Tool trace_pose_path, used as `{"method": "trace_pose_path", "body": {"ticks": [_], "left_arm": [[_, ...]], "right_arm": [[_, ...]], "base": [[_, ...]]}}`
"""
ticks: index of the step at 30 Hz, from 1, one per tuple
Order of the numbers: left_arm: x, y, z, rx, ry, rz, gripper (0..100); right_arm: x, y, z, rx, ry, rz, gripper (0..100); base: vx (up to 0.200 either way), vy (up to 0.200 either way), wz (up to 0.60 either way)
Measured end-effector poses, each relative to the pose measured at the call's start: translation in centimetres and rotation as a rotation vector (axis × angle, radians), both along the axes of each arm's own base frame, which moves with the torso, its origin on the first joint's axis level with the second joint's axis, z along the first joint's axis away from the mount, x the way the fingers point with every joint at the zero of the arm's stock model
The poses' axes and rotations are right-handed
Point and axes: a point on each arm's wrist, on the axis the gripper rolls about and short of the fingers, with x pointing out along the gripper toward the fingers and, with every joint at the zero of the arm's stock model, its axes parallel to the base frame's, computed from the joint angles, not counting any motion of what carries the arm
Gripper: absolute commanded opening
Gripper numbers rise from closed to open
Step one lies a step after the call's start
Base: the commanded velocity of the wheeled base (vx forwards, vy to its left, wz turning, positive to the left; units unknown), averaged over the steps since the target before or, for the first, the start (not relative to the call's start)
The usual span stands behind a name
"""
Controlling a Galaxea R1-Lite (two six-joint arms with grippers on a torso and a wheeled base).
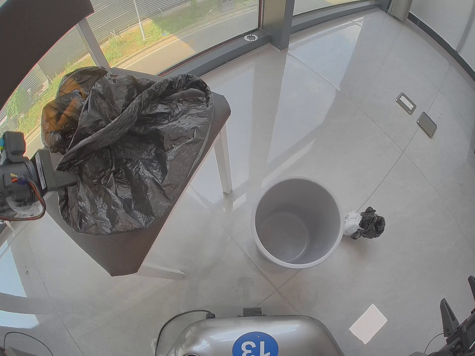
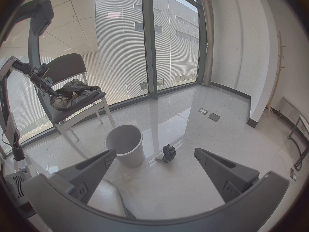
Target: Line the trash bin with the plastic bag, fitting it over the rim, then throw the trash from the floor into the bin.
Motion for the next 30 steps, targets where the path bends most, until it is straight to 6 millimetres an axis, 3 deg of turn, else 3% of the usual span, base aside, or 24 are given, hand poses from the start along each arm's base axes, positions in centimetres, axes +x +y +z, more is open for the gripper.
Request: {"method": "trace_pose_path", "body": {"ticks": [13,17,23,30], "left_arm": [[-2.5,-2.7,9.2,0.001,-0.052,-0.239,0],[-3.3,-4.0,11.0,0.021,-0.019,-0.354,0],[-3.3,-7.4,11.5,0.088,0.057,-0.548,0],[-1.1,-13.0,8.8,0.207,0.184,-0.702,0]], "right_arm": [[0.0,0.0,0.0,-0.024,-0.002,0.001,100],[0.0,0.0,0.0,-0.031,-0.002,0.017,100],[-0.6,0.1,2.3,0.007,-0.045,0.061,100],[-0.3,0.2,6.9,0.064,-0.032,0.09,100]], "base": [[0.0,0.0,0.0],[0.0,0.0,0.0],[0.0,0.0,0.0],[0.0,0.0,0.0]]}}
